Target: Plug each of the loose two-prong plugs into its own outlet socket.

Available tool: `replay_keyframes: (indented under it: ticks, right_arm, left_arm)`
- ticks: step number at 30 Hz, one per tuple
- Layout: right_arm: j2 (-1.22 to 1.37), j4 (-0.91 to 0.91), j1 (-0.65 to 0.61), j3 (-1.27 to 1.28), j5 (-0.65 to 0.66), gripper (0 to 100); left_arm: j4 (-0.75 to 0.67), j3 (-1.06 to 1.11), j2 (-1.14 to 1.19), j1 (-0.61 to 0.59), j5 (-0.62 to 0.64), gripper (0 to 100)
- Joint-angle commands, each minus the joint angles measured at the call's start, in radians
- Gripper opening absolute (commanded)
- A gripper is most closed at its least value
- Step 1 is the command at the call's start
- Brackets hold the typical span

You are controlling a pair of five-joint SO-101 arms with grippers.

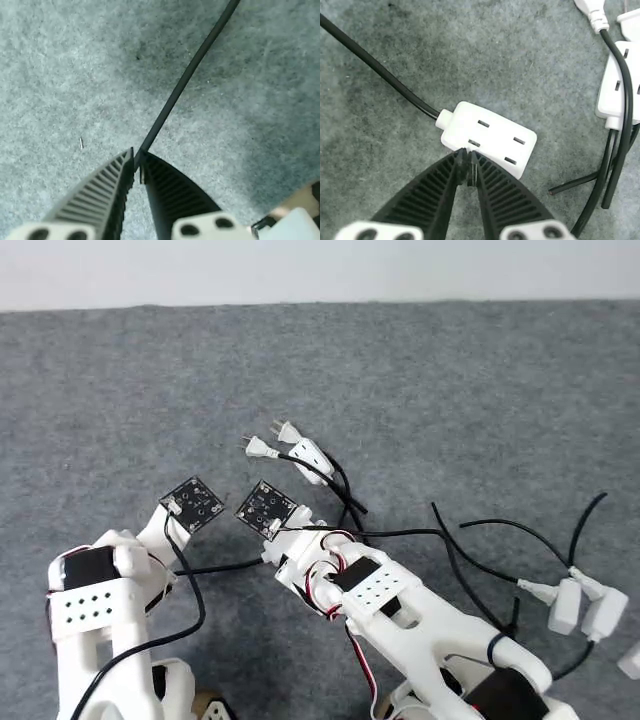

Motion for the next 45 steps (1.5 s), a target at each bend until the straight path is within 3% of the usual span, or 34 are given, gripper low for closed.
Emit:
replay_keyframes:
  ticks: [1, 5, 7, 12, 18, 22, 29, 45]
  right_arm:
    - [0.012, -0.012, 0.015, -0.061, 0.011, 0.9]
    - [0.012, -0.013, 0.015, -0.061, 0.011, 0.9]
    - [0.012, -0.013, 0.015, -0.061, 0.011, 0.9]
    - [0.012, -0.012, 0.015, -0.061, 0.011, 0.9]
    - [0.012, -0.012, 0.015, -0.061, 0.011, 0.9]
    - [0.012, -0.012, 0.016, -0.061, 0.011, 0.9]
    - [0.012, -0.012, 0.016, -0.061, 0.011, 0.9]
    - [0.012, -0.013, 0.027, -0.061, 0.011, 0.9]
  left_arm:
    - [-0.014, -0.010, -0.014, 0.009, 0.002, 8]
    - [0.051, -0.048, -0.008, 0.002, 0.000, 27]
    - [0.054, -0.051, -0.008, 0.003, -0.005, 29]
    - [-0.034, -0.008, -0.006, 0.003, -0.025, 23]
    - [-0.138, 0.065, -0.006, 0.000, -0.021, 23]
    - [-0.150, 0.085, -0.006, 0.000, -0.021, 22]
    - [-0.181, 0.108, -0.006, 0.003, -0.021, 5]
    - [-0.221, 0.200, -0.006, 0.005, -0.021, 1]
